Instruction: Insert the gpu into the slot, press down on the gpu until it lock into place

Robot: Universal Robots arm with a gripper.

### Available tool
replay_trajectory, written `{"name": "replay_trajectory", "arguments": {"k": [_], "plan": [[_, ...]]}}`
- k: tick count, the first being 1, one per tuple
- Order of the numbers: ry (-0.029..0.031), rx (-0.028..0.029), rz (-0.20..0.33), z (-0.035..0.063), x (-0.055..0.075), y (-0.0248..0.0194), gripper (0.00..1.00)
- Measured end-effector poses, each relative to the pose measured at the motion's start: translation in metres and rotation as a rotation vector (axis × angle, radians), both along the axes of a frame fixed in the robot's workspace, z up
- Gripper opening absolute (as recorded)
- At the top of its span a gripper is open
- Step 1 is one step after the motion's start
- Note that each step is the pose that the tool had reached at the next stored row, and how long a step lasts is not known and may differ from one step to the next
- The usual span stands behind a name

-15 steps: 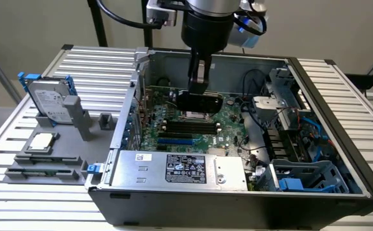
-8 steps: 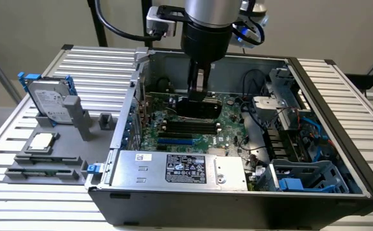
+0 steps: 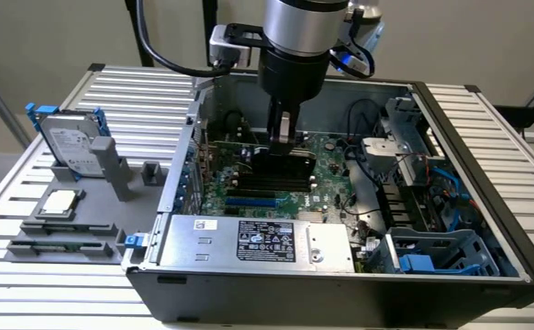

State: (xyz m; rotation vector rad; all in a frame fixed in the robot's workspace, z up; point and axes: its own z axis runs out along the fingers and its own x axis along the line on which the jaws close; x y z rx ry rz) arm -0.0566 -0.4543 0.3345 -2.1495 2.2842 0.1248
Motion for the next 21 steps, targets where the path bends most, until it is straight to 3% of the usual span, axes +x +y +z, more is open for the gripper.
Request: {"name": "replay_trajectory", "arguments": {"k": [13, 21], "plan": [[0.0000, 0.0009, 0.000, -0.0236, -0.007, -0.0054, 0.26], [-0.0011, 0.0031, 0.000, -0.0383, -0.015, -0.0057, 0.26]]}}
